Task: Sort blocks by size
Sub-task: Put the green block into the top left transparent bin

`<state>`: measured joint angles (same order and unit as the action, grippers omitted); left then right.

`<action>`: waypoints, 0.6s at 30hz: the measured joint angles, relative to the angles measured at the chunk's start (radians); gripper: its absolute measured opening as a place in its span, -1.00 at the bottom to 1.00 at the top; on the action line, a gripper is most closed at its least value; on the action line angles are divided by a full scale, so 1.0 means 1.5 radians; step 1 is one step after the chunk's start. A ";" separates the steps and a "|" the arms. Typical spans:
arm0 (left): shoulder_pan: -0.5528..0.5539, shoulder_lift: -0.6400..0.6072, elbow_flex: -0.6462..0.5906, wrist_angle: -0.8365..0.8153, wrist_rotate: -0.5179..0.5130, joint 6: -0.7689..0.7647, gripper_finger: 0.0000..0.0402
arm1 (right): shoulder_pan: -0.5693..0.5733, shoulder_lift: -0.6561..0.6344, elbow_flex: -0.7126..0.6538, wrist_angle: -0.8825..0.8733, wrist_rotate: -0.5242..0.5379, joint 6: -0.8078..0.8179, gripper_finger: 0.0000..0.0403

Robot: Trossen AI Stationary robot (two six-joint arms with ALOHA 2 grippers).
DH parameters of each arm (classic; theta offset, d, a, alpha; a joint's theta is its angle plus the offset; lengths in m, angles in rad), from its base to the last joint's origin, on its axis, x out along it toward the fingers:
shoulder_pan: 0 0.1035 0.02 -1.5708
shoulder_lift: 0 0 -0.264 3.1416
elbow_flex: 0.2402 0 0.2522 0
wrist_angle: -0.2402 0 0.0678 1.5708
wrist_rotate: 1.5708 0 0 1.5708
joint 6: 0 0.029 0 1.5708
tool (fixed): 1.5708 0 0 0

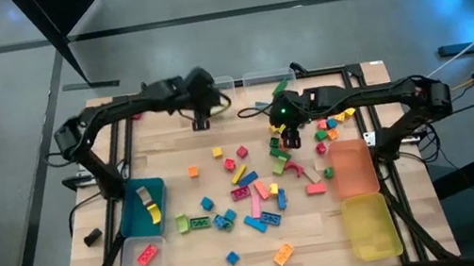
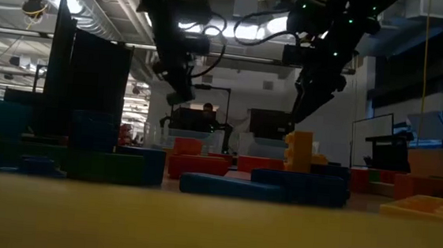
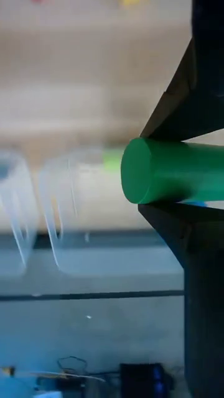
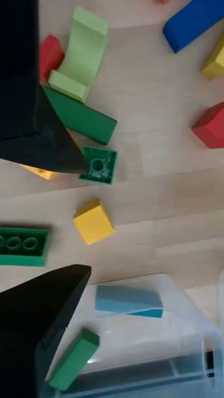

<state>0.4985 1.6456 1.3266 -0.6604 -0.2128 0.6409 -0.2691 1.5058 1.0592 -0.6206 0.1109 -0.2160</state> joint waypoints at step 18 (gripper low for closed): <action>0.114 0.114 -0.009 0.161 0.075 -0.159 -0.19 | 0.000 0.104 0.000 0.072 -0.011 -0.126 0.25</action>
<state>0.6689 1.8167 1.3128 -0.4196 -0.0997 0.4025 -0.2695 1.6624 1.0590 -0.5124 0.0944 -0.4046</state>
